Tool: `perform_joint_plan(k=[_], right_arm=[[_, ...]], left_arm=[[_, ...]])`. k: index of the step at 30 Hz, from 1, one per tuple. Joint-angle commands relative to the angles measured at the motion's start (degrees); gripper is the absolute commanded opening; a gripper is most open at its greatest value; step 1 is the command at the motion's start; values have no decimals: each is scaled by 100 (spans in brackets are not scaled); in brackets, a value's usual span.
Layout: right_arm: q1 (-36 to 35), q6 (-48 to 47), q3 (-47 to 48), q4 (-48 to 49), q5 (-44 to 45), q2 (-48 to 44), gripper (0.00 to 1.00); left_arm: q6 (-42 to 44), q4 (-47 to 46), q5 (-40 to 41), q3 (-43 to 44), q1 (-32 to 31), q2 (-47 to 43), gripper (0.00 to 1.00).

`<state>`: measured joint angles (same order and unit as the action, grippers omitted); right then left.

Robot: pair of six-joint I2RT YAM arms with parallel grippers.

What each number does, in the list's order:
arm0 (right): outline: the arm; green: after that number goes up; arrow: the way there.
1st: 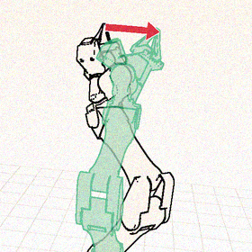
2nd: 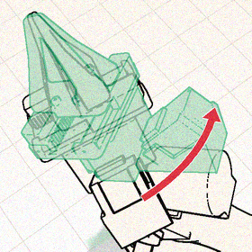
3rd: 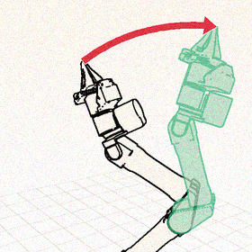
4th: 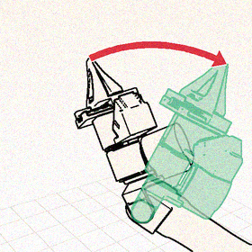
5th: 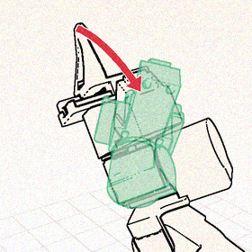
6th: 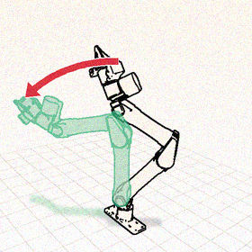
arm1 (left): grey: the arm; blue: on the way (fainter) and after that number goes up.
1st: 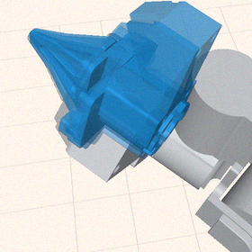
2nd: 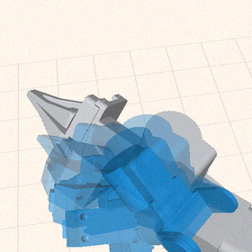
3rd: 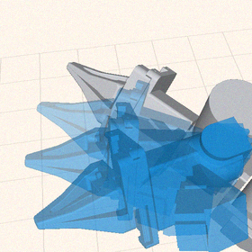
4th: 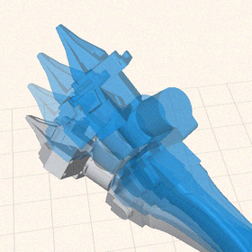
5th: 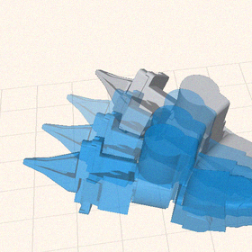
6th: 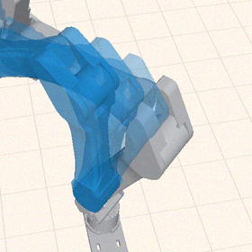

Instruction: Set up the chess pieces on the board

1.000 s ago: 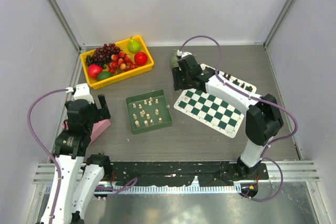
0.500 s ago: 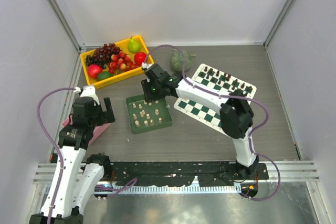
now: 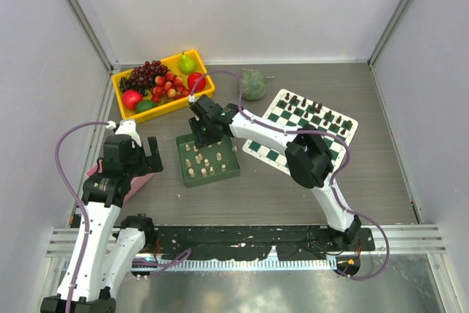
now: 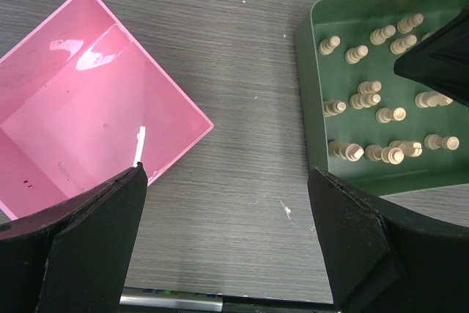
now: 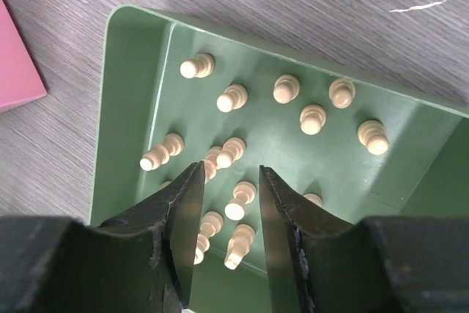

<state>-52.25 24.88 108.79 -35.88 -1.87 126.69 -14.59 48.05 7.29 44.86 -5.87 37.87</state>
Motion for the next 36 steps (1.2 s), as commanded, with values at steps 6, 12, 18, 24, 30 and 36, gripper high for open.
perform_joint_plan(k=[6, 12, 18, 24, 30, 36], right_arm=[[-215, 236, 274, -69, -24, 92, 41], [-251, 359, 283, -51, 72, 198, 41], [-251, 491, 300, -25, 169, 286, 41], [-259, 588, 274, 2, 450, 339, 40], [-259, 658, 283, 37, 433, 391, 40], [-259, 667, 292, 55, 424, 461, 40]], left_arm=[[61, -112, -140, 84, 24, -8, 100], [70, -112, -158, 84, 24, 10, 100], [61, -112, -166, 84, 24, 19, 100], [70, -112, -193, 84, 24, 72, 99], [70, -112, -219, 84, 24, 45, 100], [79, -103, -210, 84, 24, 36, 100]])
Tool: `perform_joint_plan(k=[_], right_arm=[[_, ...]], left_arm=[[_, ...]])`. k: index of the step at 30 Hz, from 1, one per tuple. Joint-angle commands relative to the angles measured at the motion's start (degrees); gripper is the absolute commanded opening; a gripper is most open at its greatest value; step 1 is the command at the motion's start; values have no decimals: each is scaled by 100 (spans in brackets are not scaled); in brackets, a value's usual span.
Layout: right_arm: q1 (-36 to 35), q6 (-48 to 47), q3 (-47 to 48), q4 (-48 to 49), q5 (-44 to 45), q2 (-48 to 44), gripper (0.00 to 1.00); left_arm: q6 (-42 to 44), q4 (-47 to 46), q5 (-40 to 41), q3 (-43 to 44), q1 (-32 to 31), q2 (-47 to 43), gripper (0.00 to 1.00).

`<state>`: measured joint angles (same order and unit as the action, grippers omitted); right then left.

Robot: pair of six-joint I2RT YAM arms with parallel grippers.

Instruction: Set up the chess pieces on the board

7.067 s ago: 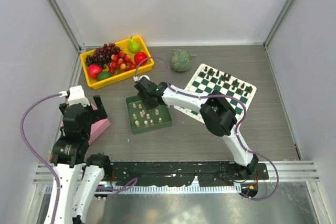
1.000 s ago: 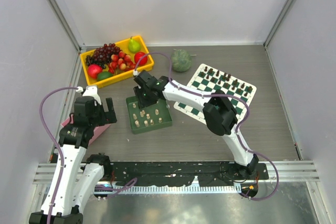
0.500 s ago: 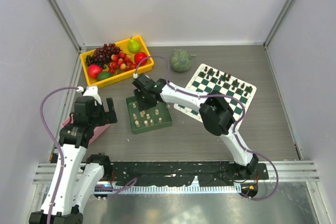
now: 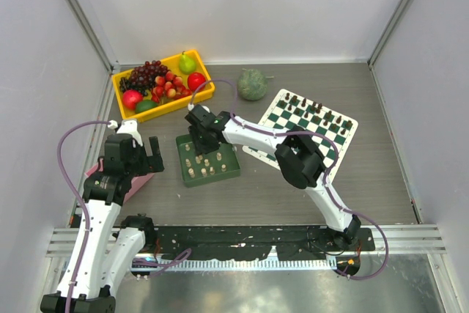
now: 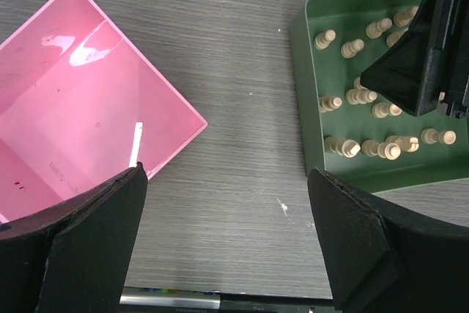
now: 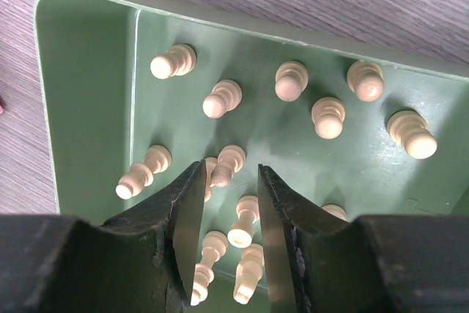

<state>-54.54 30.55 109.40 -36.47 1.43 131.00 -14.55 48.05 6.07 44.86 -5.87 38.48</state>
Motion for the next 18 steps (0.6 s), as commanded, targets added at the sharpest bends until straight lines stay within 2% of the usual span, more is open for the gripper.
perform_joint_plan(k=[1, 18], right_arm=[[-30, 109, 222, 114, 94, 40, 40], [-39, 39, 213, 96, 366, 5, 29]], left_arm=[[75, -103, -79, 84, 24, -25, 100], [75, -103, -88, 84, 33, 28, 100]])
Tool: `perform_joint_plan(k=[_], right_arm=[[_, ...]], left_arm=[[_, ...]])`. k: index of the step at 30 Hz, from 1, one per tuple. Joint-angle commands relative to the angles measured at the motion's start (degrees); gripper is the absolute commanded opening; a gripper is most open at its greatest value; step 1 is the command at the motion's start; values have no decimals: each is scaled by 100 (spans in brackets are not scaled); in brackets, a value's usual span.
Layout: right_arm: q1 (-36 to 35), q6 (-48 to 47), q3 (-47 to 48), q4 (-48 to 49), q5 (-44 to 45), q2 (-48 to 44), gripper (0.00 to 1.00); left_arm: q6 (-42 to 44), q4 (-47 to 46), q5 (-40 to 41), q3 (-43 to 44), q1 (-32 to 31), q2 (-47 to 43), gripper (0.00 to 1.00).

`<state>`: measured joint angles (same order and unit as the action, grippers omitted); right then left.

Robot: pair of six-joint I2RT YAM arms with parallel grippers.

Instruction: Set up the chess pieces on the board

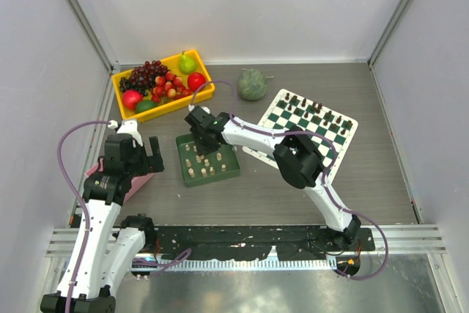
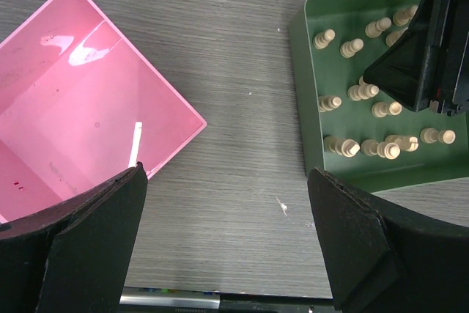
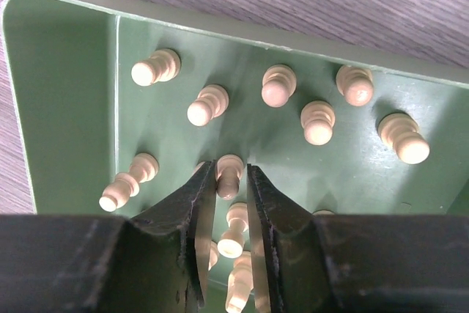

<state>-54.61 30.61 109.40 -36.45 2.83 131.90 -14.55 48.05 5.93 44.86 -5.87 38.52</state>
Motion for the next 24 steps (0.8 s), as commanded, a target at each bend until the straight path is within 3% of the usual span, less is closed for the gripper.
perform_joint_plan(k=[1, 9, 24], right_arm=[[-32, 15, 213, 85, 235, -94, 28], [-58, -116, 213, 59, 341, -129, 21], [-208, -354, 248, -108, 1044, -85, 21]], left_arm=[[66, -103, -75, 84, 16, 24, 100], [66, -112, -75, 93, 33, 50, 100], [66, -103, -92, 93, 24, 76, 100]])
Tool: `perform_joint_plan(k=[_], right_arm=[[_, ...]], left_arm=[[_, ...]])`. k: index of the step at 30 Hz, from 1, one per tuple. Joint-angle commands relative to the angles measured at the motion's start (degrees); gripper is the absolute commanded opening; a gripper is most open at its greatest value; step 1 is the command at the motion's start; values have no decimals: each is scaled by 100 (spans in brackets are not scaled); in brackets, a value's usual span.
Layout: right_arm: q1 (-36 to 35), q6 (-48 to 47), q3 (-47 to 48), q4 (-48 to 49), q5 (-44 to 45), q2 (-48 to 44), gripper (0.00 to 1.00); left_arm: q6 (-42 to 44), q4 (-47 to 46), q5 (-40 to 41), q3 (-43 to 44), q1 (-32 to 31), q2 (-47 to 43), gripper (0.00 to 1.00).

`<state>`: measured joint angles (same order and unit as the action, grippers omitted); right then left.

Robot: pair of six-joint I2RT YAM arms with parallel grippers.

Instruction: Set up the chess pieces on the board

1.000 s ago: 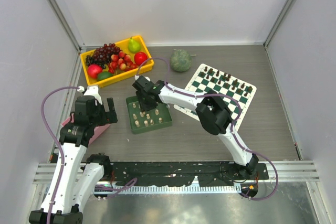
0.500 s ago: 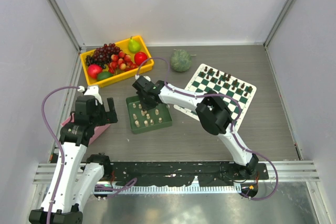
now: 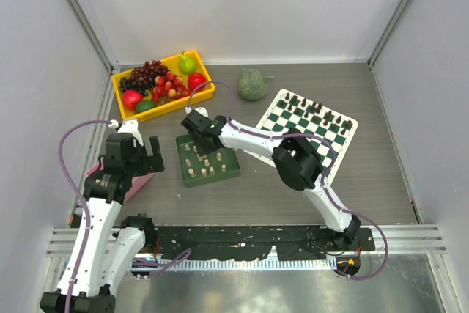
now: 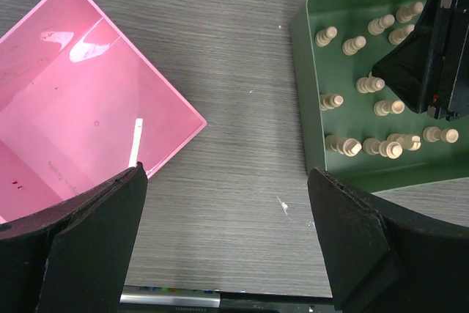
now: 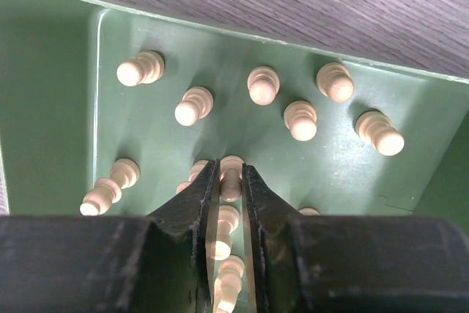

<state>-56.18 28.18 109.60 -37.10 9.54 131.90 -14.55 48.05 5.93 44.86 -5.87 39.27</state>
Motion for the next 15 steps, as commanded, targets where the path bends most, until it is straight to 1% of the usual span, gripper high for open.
perform_joint_plan(k=[1, 15], right_arm=[[-51, -120, 228, -43, 382, -85, 21], [-68, -164, 219, -78, 636, -120, 21]], left_arm=[[66, -103, -84, 102, 24, -7, 100], [83, -103, -136, 102, 33, 28, 100]])
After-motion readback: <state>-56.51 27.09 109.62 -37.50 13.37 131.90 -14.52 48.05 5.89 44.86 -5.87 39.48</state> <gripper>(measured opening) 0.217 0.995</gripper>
